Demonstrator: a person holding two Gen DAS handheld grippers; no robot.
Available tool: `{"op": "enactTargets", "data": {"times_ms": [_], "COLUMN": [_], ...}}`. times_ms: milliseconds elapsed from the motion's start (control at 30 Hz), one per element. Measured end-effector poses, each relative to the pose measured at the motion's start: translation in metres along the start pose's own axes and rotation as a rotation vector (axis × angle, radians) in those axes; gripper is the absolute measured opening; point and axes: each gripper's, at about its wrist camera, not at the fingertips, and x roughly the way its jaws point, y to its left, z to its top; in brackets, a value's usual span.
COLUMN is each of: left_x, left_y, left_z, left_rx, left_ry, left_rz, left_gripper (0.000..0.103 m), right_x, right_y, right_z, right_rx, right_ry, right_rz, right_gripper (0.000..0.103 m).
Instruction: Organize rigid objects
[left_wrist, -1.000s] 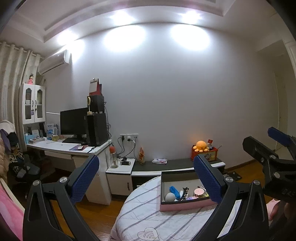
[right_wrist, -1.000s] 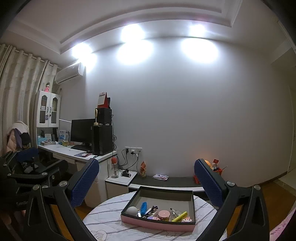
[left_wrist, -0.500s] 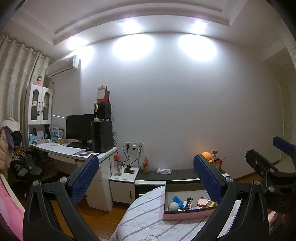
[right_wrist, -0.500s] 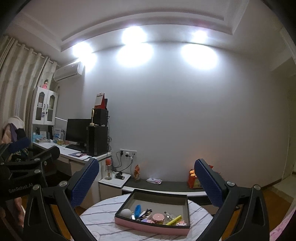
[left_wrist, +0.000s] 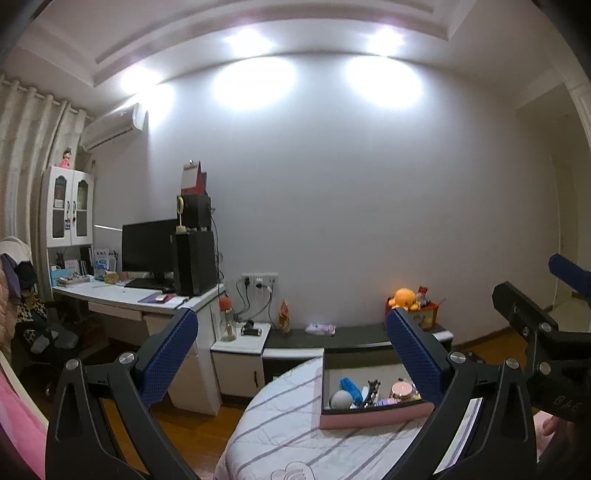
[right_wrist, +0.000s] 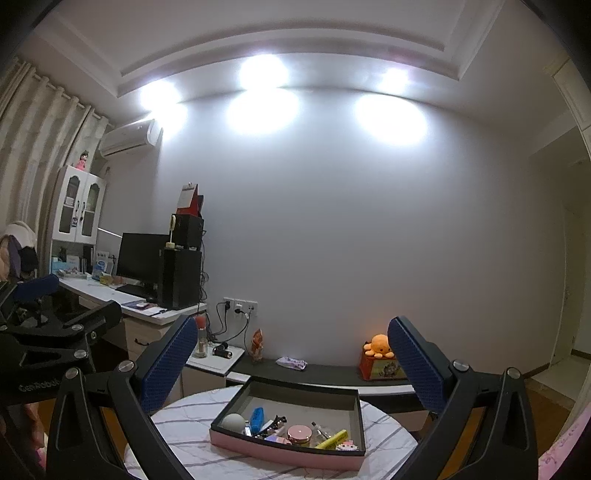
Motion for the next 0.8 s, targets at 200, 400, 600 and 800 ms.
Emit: {"op": "enactTargets", "data": {"times_ms": [200,400,600,800], "left_x": [0.01,0.019,0.028,0.031], "left_y": [-0.011,-0.019,-0.022,-0.026], "left_z": [-0.003,-0.005,-0.008,-0.008], "left_rx": [0.008,0.024,0.024,0.031], "left_ry": [0.015,0.045,0.077,0.096], "left_rz": [-0.03,-0.029,-0.037,-0.041], "left_gripper": [0.103,0.103,0.103,0.103], "right_x": [0.007,0.016,0.02,0.024], "right_y": [-0.007,-0.013,-0.016,-0.019], "right_z": [-0.005,-0.009,-0.011,-0.012], "right_rx": [0.01,0.024,0.029,0.036], "right_ry": [0.01,0.041,0.056,0.077], "right_rz": [-0.002,0.004,0.001,0.001], "right_gripper": [0.103,0.103,0.103,0.103]}}
